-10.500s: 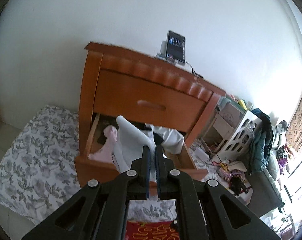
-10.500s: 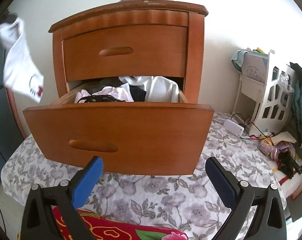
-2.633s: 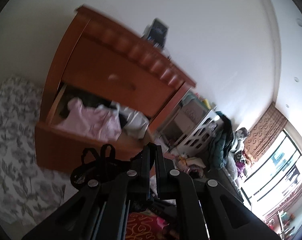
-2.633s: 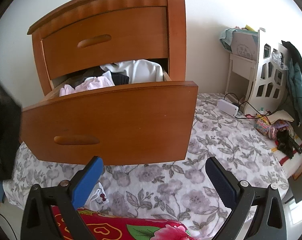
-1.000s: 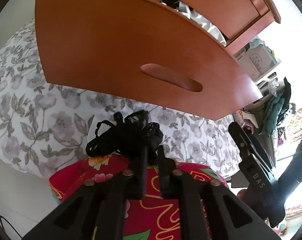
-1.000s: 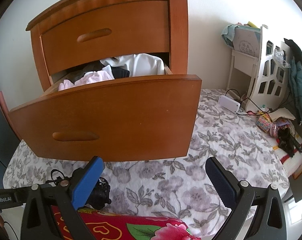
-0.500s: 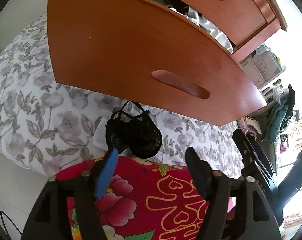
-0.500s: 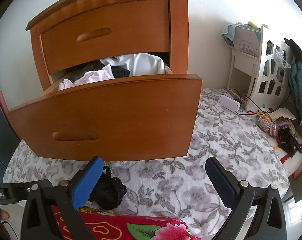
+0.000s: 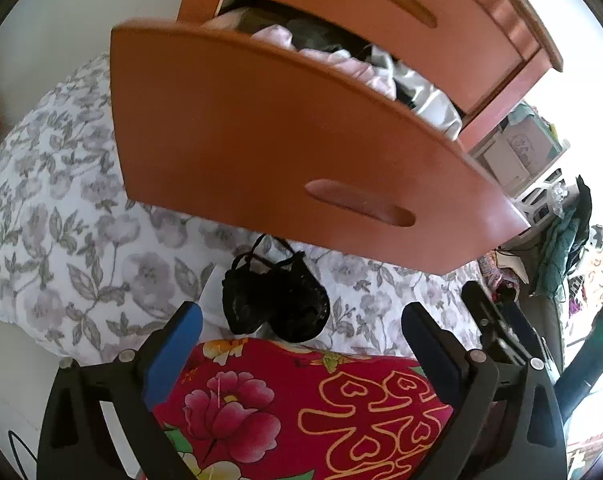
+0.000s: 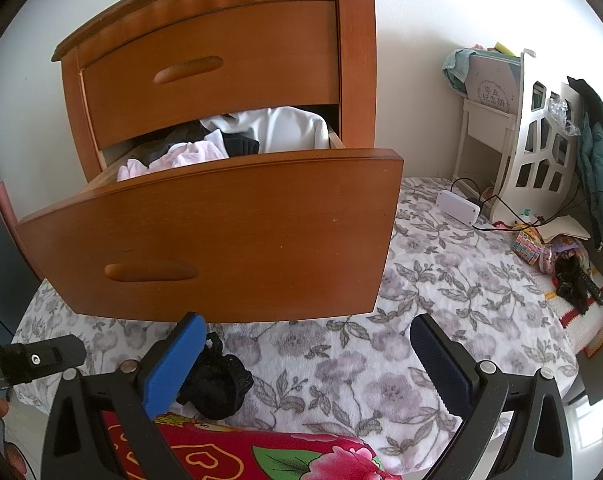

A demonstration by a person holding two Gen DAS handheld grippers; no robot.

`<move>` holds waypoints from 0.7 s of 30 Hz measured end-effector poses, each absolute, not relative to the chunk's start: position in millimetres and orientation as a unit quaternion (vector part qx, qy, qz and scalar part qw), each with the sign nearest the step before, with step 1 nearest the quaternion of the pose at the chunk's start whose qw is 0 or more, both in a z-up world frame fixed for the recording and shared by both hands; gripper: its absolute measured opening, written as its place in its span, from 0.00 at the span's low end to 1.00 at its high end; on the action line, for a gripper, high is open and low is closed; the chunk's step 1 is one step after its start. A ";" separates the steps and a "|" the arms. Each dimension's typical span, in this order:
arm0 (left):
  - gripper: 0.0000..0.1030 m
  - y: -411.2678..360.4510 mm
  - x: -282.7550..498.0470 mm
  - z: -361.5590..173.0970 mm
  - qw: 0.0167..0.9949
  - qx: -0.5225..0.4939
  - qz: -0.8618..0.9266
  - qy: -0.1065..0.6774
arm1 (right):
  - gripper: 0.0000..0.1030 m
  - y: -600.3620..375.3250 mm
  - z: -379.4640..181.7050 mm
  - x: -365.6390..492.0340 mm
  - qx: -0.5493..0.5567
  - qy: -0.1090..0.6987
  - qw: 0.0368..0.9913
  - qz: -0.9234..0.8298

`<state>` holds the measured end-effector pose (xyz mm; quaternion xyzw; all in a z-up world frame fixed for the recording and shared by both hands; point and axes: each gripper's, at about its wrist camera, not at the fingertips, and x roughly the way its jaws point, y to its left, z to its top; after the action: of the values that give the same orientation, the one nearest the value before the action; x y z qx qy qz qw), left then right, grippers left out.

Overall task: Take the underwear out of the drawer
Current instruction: 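Open the left gripper to release the black garment and withdraw, then reach the left gripper into the drawer and grasp the pink sock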

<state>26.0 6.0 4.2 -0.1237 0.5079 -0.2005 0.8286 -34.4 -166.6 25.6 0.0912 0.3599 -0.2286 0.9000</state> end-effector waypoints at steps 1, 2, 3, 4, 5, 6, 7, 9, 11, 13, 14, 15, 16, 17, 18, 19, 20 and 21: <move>0.97 5.6 24.8 7.7 0.832 -0.123 -0.204 0.501 | 1.00 -166.6 25.4 -34.5 0.091 0.360 0.900 -0.229; 0.97 5.5 23.8 11.7 0.836 -0.122 -0.207 0.494 | 1.00 -166.6 25.4 -34.5 0.091 0.360 0.900 -0.228; 0.97 5.7 22.6 15.7 0.840 -0.122 -0.210 0.486 | 1.00 -166.5 25.3 -34.8 0.091 0.360 0.900 -0.229; 0.97 6.0 21.5 19.0 0.843 -0.121 -0.213 0.479 | 1.00 -166.4 25.4 -35.2 0.091 0.360 0.900 -0.229; 0.97 6.6 20.3 23.3 0.847 -0.120 -0.216 0.471 | 1.00 -166.8 25.4 -34.9 0.091 0.359 0.900 -0.229; 0.98 7.5 19.2 28.2 0.850 -0.120 -0.219 0.463 | 1.00 -166.9 25.3 -34.8 0.091 0.359 0.900 -0.228; 0.98 8.6 18.4 32.9 0.854 -0.121 -0.222 0.455 | 1.00 -167.0 25.1 -35.0 0.092 0.359 0.900 -0.228; 0.98 12.1 16.8 46.7 0.861 -0.124 -0.229 0.436 | 1.00 -166.8 24.9 -35.3 0.093 0.360 0.900 -0.228; 0.98 17.5 15.9 61.1 0.870 -0.132 -0.234 0.413 | 1.00 -166.5 25.0 -34.3 0.093 0.360 0.900 -0.228; 0.99 25.1 16.3 76.3 0.877 -0.148 -0.240 0.389 | 1.00 -165.9 24.8 -33.9 0.093 0.361 0.900 -0.227; 1.00 28.1 18.0 83.7 0.879 -0.155 -0.244 0.379 | 1.00 -166.5 25.0 -34.3 0.093 0.360 0.900 -0.228; 1.00 31.0 20.9 91.5 0.881 -0.160 -0.246 0.370 | 1.00 -166.5 25.0 -34.3 0.093 0.360 0.900 -0.228; 1.00 33.1 23.6 98.0 0.884 -0.161 -0.246 0.364 | 1.00 -166.4 24.9 -34.3 0.093 0.360 0.900 -0.228; 1.00 34.7 26.8 104.8 0.886 -0.161 -0.245 0.358 | 1.00 -166.5 24.6 -34.0 0.093 0.361 0.900 -0.227; 1.00 36.7 30.3 111.6 0.888 -0.162 -0.244 0.355 | 1.00 -166.6 24.1 -33.7 0.094 0.362 0.900 -0.225; 1.00 37.8 34.0 120.0 0.889 -0.161 -0.245 0.352 | 1.00 -166.4 23.7 -33.6 0.095 0.363 0.900 -0.222; 1.00 38.5 37.9 127.0 0.890 -0.158 -0.245 0.350 | 1.00 -166.7 23.6 -33.6 0.095 0.362 0.900 -0.221; 1.00 39.2 41.6 134.3 0.894 -0.152 -0.239 0.348 | 1.00 -166.7 23.7 -33.7 0.095 0.362 0.901 -0.221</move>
<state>41.6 39.2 134.3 -0.1521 0.3477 -0.2390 0.8938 -33.7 -166.7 23.7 0.0954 0.3617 -0.2210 0.9007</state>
